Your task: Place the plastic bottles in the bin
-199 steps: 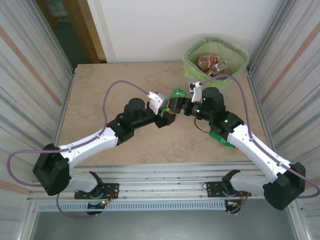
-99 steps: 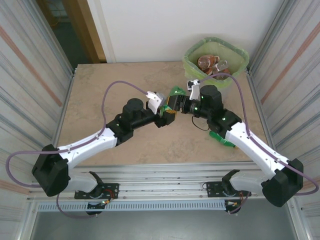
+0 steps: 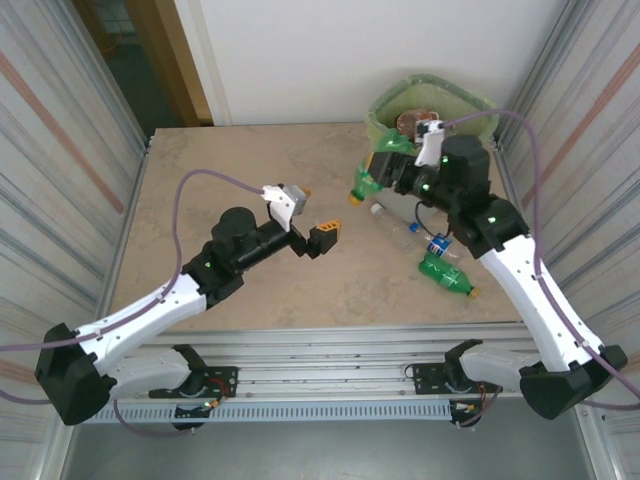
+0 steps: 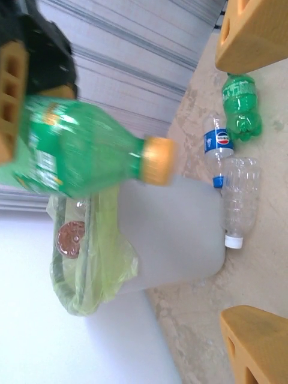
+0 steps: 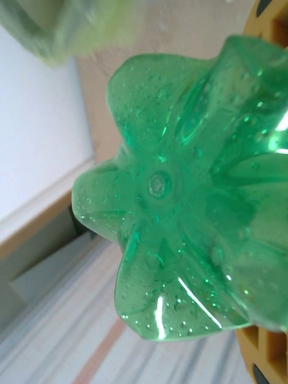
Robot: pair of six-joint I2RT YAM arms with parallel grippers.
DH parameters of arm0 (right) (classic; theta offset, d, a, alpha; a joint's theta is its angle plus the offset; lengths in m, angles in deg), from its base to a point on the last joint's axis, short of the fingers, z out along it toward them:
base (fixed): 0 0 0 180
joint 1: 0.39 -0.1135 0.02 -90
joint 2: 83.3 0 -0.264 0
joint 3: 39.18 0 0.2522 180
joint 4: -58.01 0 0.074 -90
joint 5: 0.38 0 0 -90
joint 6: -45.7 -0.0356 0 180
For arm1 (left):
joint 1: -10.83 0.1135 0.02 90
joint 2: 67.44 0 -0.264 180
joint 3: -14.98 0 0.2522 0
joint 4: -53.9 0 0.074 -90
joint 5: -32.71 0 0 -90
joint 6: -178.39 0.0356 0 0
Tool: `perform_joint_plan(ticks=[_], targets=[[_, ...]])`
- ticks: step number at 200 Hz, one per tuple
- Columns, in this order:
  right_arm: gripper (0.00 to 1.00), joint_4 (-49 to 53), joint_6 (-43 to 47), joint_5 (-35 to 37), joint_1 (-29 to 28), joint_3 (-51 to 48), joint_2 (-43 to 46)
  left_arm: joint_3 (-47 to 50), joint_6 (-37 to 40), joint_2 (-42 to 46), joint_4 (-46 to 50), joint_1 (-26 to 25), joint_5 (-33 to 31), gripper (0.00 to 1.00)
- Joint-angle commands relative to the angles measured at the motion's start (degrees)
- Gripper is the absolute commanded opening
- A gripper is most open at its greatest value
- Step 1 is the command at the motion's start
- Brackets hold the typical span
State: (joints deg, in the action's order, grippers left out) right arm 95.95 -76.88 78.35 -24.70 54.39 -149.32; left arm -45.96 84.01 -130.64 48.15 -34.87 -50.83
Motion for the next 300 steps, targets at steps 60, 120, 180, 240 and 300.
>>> perform_joint_plan(ticks=[60,120,180,240,300], targets=[[0.42,7.4,3.8,-2.6,20.5,9.6,0.5,3.7,3.1,2.8,0.1,0.2,-5.8,0.99],[0.42,8.4,6.7,-1.7,26.0,15.3,-5.7,4.9,3.2,3.5,0.3,0.3,-7.2,0.99],[0.42,10.3,12.3,1.8,26.2,20.6,-12.2,5.8,3.3,3.9,0.8,0.5,-8.3,0.99],[0.42,11.9,16.6,3.9,26.1,23.6,-18.0,6.3,2.5,4.1,0.5,0.9,-9.5,0.99],[0.42,14.7,24.0,9.5,21.7,27.5,-24.6,6.3,2.0,3.4,0.2,1.5,-9.2,0.99]])
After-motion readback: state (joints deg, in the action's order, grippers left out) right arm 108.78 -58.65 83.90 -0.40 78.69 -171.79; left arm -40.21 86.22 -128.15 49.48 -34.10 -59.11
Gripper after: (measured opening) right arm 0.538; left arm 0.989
